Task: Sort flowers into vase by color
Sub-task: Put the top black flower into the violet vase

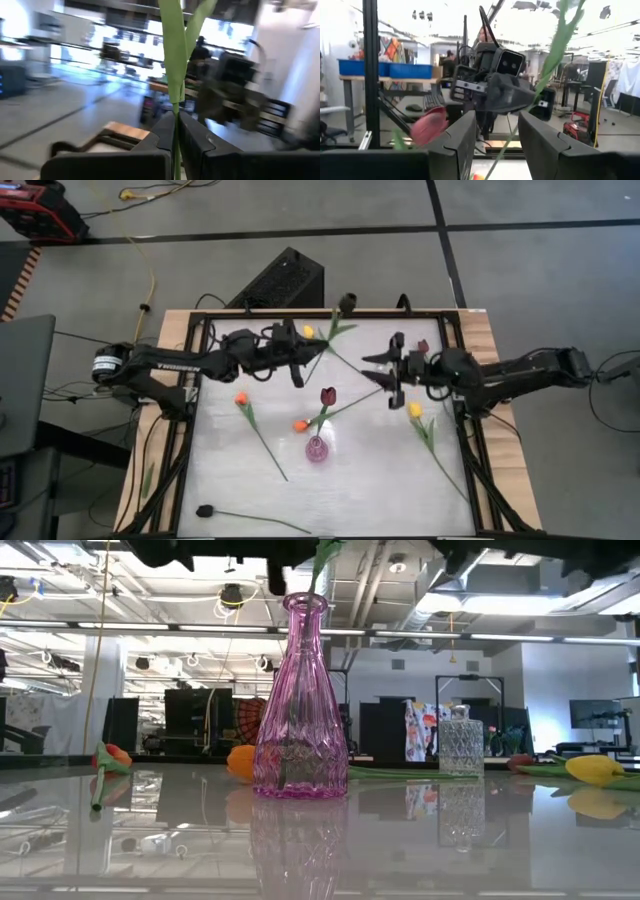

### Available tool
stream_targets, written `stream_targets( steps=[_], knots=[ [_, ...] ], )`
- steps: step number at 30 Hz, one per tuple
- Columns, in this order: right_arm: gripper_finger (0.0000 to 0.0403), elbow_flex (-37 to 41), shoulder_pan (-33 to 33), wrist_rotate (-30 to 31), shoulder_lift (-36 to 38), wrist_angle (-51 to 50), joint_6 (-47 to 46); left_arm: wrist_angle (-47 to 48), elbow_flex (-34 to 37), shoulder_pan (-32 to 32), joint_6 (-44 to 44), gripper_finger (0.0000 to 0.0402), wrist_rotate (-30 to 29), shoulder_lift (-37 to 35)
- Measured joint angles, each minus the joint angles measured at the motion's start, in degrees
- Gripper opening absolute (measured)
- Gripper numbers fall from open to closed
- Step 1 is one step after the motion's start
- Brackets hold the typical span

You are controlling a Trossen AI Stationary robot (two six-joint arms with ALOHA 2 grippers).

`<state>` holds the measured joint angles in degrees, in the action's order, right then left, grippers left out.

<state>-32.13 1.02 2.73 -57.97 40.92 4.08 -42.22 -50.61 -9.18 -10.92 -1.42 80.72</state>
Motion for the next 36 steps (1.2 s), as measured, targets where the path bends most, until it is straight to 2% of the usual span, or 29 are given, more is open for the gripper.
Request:
stream_targets(
  steps=[2,6,9,15,21,36],
  knots=[
    [0.0172,-1.8,2.7,-2.8,-1.3,-1.9,-0.2,0.5,-0.3,-0.6,-0.6,0.0002,2.4,0.8],
    [0.0172,-4.8,7.4,-9.7,-5.0,-3.3,-3.3,0.1,-2.8,-0.7,-0.4,0.0002,3.2,3.4],
    [0.0172,-5.7,9.7,-12.5,-7.4,-3.4,-4.1,0.4,-4.3,-0.7,-0.3,0.0002,5.1,4.8],
    [0.0172,-5.8,10.8,-13.4,-9.6,-1.3,-4.0,0.3,-5.0,-0.6,-0.3,0.0002,7.9,4.7],
    [0.0172,-5.8,11.0,-16.4,-11.6,3.7,-3.8,2.6,-5.0,-0.6,0.8,0.0002,6.3,4.7],
    [0.0172,-5.8,12.3,-16.3,-12.7,6.9,-5.6,4.2,-5.0,-0.6,1.4,0.0002,6.2,4.7]
  ],
)
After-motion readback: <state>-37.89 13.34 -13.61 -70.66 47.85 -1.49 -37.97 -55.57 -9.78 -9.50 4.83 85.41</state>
